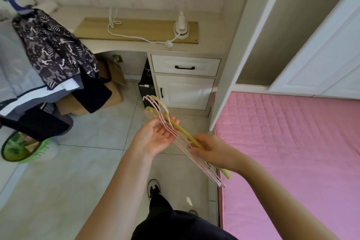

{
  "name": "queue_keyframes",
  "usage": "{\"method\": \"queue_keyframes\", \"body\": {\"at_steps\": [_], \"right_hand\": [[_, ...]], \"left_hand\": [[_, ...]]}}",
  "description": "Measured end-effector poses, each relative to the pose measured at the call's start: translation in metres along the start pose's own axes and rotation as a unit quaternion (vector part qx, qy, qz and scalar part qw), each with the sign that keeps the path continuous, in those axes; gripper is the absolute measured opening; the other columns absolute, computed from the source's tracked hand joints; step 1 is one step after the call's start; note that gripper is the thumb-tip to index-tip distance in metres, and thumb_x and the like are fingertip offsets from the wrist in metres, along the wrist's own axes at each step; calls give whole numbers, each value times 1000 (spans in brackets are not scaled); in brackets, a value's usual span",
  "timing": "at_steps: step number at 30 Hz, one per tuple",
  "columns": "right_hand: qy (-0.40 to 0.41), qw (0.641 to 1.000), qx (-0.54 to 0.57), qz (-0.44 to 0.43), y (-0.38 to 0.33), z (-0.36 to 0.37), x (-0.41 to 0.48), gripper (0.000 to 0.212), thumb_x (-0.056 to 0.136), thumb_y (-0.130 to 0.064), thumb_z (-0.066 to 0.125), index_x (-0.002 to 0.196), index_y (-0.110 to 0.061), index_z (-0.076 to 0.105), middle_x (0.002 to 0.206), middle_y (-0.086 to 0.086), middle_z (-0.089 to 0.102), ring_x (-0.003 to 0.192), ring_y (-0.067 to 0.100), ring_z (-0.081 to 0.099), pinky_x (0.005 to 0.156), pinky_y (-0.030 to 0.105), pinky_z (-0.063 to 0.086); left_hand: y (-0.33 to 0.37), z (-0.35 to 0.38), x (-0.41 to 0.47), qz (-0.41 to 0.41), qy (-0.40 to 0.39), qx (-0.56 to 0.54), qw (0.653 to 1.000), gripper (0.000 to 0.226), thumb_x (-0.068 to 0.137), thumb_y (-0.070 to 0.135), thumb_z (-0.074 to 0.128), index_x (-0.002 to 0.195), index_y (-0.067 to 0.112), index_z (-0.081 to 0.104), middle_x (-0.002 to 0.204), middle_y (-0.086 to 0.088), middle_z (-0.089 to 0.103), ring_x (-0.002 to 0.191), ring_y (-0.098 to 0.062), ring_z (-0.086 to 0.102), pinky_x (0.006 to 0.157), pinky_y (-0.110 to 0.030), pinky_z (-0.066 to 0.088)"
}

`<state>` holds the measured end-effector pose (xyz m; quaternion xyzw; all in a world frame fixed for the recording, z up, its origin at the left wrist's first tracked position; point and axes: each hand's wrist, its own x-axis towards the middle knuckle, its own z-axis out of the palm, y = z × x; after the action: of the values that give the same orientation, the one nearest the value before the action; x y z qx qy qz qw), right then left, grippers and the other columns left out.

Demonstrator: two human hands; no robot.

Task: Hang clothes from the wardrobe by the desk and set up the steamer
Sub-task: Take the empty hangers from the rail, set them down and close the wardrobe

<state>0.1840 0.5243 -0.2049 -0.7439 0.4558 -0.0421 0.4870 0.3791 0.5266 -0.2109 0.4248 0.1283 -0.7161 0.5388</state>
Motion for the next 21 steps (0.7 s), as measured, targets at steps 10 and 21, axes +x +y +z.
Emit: {"method": "queue_keyframes", "body": {"at_steps": [10,21], "right_hand": [[-134,936,309,101,-47,6,133,25,100,-16,45,112,-1,61,104,10,70,97,27,69,90,40,54],[-119,895,410,127,-76,24,222,13,95,-10,55,89,-4,65,81,11,58,74,21,57,77,33,51]], "left_hand": [[97,-1,32,16,2,83,996,30,94,14,54,120,-2,57,133,-19,56,114,-31,60,106,-43,41],[196,2,67,165,74,507,843,26,88,36,61,95,13,70,96,-8,74,88,-20,71,88,-39,55]]}}
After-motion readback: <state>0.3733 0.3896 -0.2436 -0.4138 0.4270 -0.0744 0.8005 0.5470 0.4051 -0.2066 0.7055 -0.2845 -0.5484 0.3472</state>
